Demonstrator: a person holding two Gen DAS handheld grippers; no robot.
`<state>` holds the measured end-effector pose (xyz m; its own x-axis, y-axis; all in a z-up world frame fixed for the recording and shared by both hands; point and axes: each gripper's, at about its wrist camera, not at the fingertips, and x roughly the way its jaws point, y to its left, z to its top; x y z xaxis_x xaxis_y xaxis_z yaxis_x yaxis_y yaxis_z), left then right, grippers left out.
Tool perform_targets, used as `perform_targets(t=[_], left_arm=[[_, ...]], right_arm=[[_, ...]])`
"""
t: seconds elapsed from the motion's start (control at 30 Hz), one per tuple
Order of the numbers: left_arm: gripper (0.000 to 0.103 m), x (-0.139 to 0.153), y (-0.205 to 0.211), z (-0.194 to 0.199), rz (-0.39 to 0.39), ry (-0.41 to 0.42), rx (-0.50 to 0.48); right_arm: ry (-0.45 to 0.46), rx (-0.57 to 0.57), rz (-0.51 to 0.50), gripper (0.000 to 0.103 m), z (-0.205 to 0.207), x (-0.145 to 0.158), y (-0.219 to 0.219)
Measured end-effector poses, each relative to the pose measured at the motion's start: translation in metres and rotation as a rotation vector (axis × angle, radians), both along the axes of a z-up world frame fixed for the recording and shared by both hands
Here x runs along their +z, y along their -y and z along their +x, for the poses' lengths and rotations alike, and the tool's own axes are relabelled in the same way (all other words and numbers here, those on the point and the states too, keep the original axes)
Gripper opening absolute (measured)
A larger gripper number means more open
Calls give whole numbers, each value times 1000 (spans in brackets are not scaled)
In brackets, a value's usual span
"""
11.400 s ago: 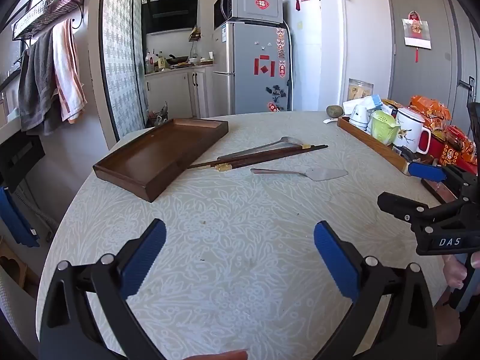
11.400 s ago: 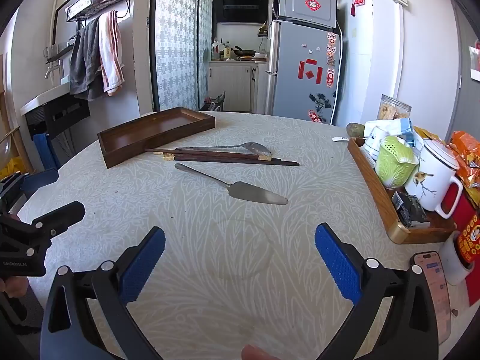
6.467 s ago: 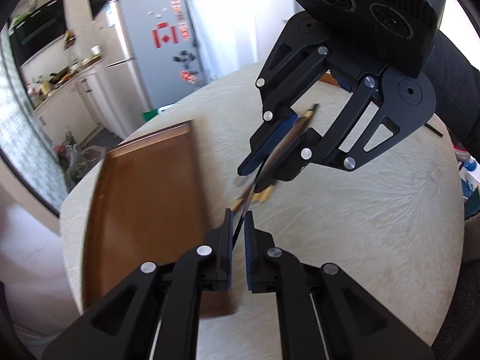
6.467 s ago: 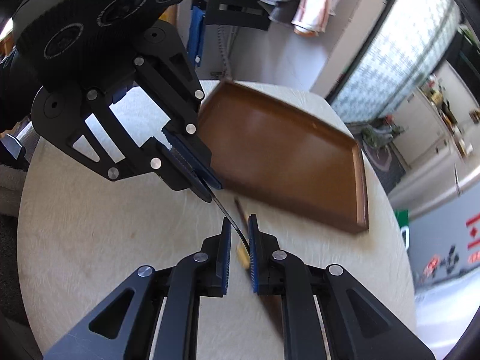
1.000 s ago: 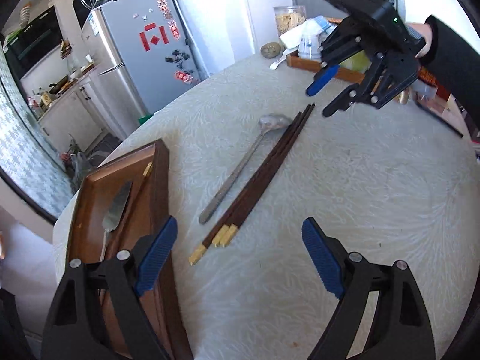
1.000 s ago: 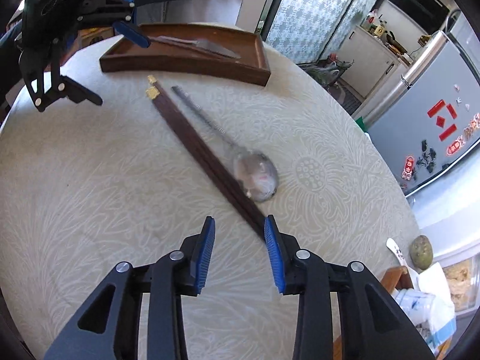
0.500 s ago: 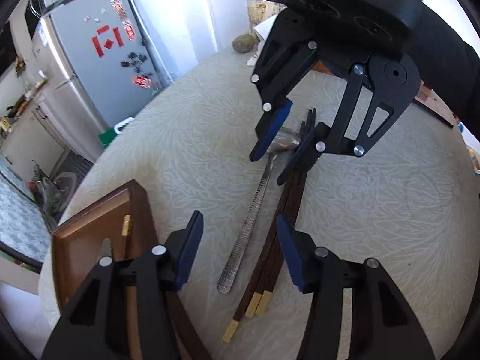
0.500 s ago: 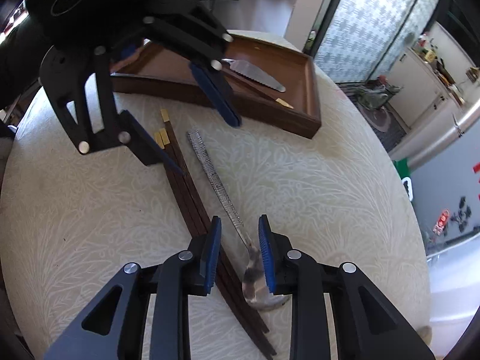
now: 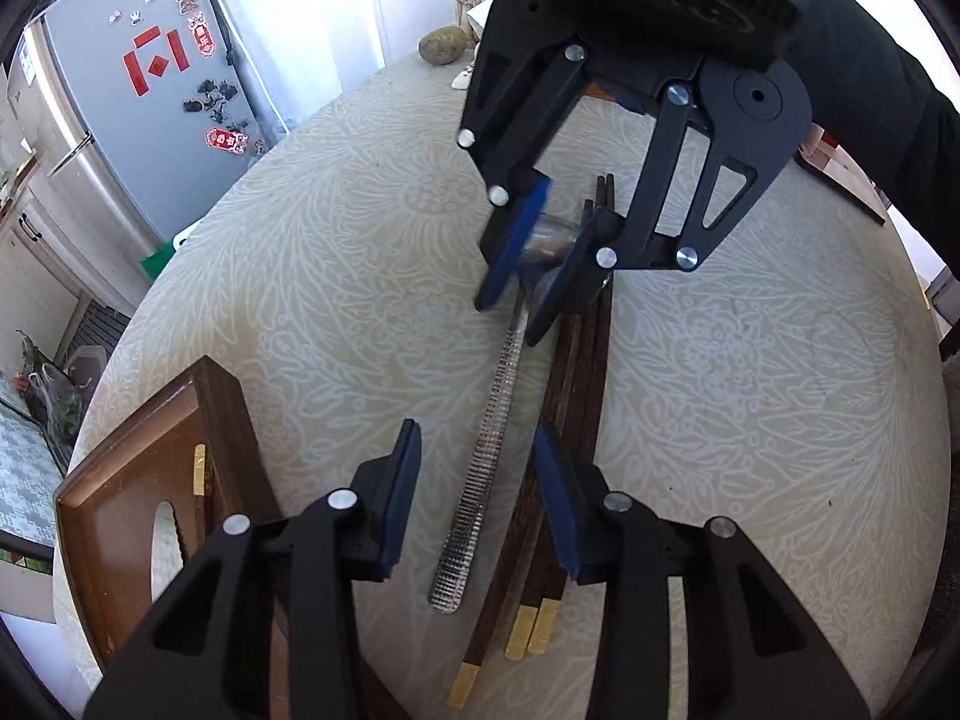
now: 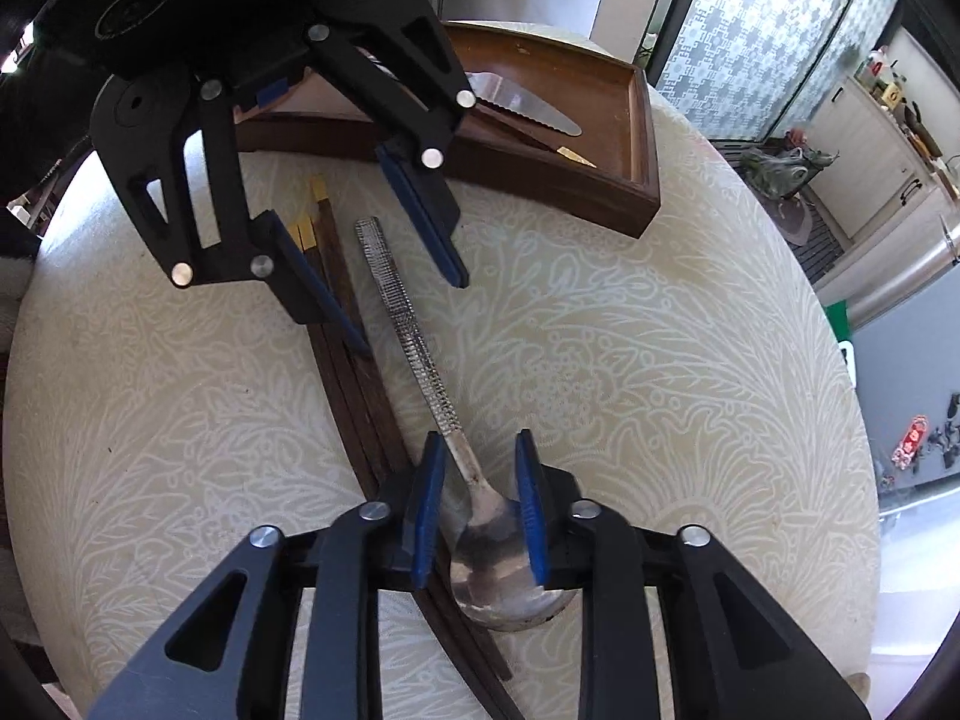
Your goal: Organize utensils
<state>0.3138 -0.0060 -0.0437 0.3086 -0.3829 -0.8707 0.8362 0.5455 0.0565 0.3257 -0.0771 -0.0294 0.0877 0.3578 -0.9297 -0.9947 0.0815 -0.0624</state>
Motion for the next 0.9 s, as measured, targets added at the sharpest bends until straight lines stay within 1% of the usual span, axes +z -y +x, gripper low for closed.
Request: perform_targets(t=[0.03, 0.1, 0.13, 0.17, 0.2, 0.23, 0.27, 0.3, 0.33, 0.37, 0.4, 0.43, 0.47, 0.5, 0.53, 0.57, 0.63, 0.73, 0.8, 0.83, 0.87, 0.9], left_arm=[[42, 0, 0, 1, -3, -7, -3], [42, -1, 1, 4, -8, -12, -5], [42, -1, 1, 5, -9, -19, -4], [39, -1, 1, 6, -10, -20, -5], [35, -1, 1, 7, -13, -20, -8], [27, -1, 0, 8, -14, -15, -1], [12, 0, 0, 11, -13, -6, 7], [10, 1, -2, 14, -23, -1, 13], [12, 4, -4, 17, -51, -19, 18], [13, 5, -5, 19, -56, -23, 18], [13, 5, -4, 20, -39, -15, 15], [16, 5, -2, 21, -24, -10, 10], [29, 5, -1, 21, -21, -8, 6], [38, 5, 0, 21, -17, 3, 3], [56, 6, 2, 21, -10, 23, -1], [67, 6, 4, 21, -5, 44, -9], [68, 3, 7, 23, 21, 67, -16], [68, -3, 11, 23, 67, 73, -30], [66, -3, 13, 24, 52, 72, -35], [49, -3, 13, 26, 49, 68, -32], [21, -5, 14, 27, 62, 83, -32], [18, -7, 14, 28, 74, 89, -27]], right_arm=[[-1, 2, -1, 15, -1, 0, -2], [-12, 10, 2, 8, -2, 0, -1], [-12, 9, 9, 7, 0, 0, -3], [-27, 9, 20, 6, 1, 1, -3], [-24, 13, 23, 6, 2, 1, -4], [-20, 16, 20, 6, 1, 1, -4], [-22, 18, 21, 6, 1, 1, -4], [-23, 16, 27, 6, 0, 2, -4], [-22, 17, 34, 6, 0, 3, -3], [-20, 16, 42, 6, 1, 5, -2], [-20, 17, 49, 5, 1, 7, 0], [-18, 15, 52, 5, 1, 8, 1], [-17, 16, 45, 5, 1, 7, 2], [-13, 15, 39, 5, 1, 6, 1], [-11, 14, 37, 5, 1, 5, 2], [-18, 14, 42, 5, 2, 5, 4], [-21, 14, 58, 5, 1, 8, 5], [-31, 16, 79, 5, 0, 13, 8], [-37, 21, 89, 5, -1, 15, 9], [-37, 21, 90, 5, -2, 15, 10], [-30, 20, 84, 5, -1, 14, 10], [-27, 19, 81, 3, -1, 14, 10]])
